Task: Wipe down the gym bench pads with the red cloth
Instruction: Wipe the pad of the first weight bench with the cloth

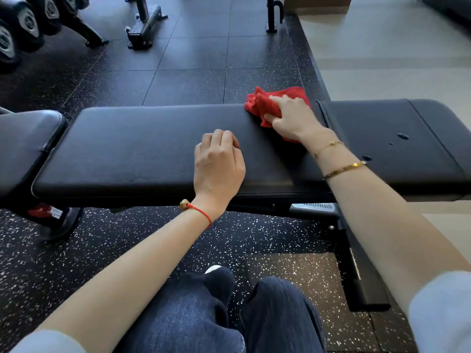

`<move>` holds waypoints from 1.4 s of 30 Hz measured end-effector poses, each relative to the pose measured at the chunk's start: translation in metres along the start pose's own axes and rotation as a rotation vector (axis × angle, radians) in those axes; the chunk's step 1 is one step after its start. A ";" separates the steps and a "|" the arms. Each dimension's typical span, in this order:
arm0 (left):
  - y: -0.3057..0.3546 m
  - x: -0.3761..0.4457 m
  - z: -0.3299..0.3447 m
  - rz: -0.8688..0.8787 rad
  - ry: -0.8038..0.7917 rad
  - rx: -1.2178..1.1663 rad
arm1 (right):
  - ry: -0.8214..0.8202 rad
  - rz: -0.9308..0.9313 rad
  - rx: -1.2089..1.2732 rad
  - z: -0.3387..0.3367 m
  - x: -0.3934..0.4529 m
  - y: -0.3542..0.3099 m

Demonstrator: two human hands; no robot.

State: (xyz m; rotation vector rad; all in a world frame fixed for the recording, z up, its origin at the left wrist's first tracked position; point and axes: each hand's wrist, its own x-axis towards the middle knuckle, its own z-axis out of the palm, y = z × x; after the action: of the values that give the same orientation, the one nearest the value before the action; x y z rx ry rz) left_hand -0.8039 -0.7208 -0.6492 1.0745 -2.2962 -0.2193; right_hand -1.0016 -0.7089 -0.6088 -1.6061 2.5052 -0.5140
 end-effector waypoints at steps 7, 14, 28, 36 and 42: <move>-0.003 -0.002 -0.005 -0.010 0.012 -0.091 | -0.087 -0.270 0.103 0.015 -0.045 -0.028; -0.002 -0.003 -0.004 -0.009 0.040 -0.115 | 0.040 0.007 0.013 -0.018 -0.041 0.037; -0.002 -0.006 -0.005 -0.017 0.074 -0.151 | -0.052 -0.305 0.114 -0.005 -0.154 -0.002; 0.001 -0.006 -0.005 -0.026 0.044 -0.105 | 0.073 0.040 0.037 -0.013 -0.114 0.016; 0.002 -0.006 -0.005 -0.037 0.020 -0.081 | 0.034 -0.165 0.082 0.002 -0.145 -0.011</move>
State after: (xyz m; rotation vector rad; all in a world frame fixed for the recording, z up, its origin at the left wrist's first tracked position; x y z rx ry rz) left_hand -0.7999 -0.7146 -0.6469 1.0743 -2.2318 -0.3119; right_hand -0.9293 -0.5829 -0.6181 -1.7963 2.3538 -0.6590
